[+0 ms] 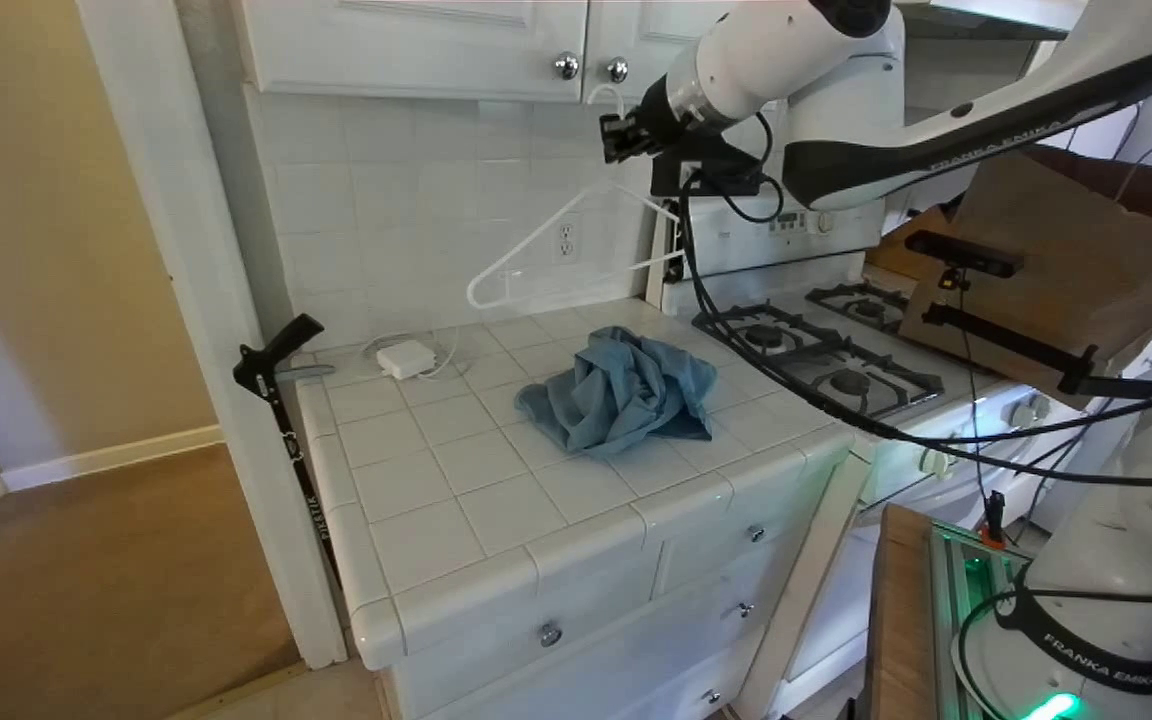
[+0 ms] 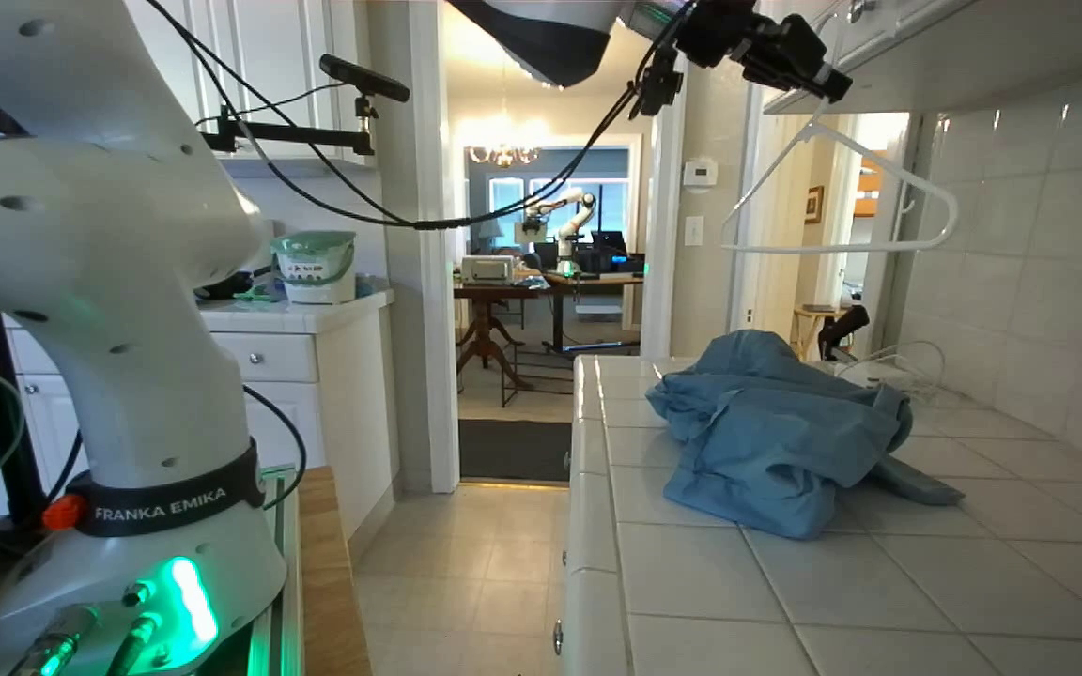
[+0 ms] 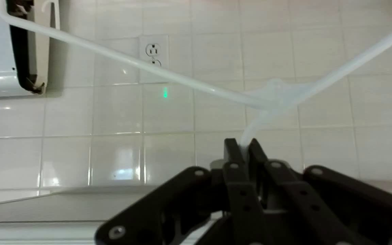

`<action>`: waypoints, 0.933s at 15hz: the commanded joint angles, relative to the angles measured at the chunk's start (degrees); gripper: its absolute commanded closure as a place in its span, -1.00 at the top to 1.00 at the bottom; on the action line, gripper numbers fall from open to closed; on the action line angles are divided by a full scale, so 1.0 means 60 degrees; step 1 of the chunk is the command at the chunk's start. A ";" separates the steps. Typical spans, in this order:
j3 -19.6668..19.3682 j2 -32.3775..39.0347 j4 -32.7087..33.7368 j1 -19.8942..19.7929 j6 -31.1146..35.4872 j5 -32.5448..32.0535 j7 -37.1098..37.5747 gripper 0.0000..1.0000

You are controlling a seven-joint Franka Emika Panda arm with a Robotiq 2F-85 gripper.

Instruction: Put the white hanger on the counter.

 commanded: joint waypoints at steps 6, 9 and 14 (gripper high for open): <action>-0.1546 0.0325 -0.0359 0.1501 -0.1785 0.2744 -0.4687 -0.95; -0.1858 0.0837 -0.0287 0.1756 -0.1617 0.2844 -0.4985 -0.95; -0.2121 0.1511 -0.0270 0.2179 -0.1787 0.3965 -0.6050 -0.95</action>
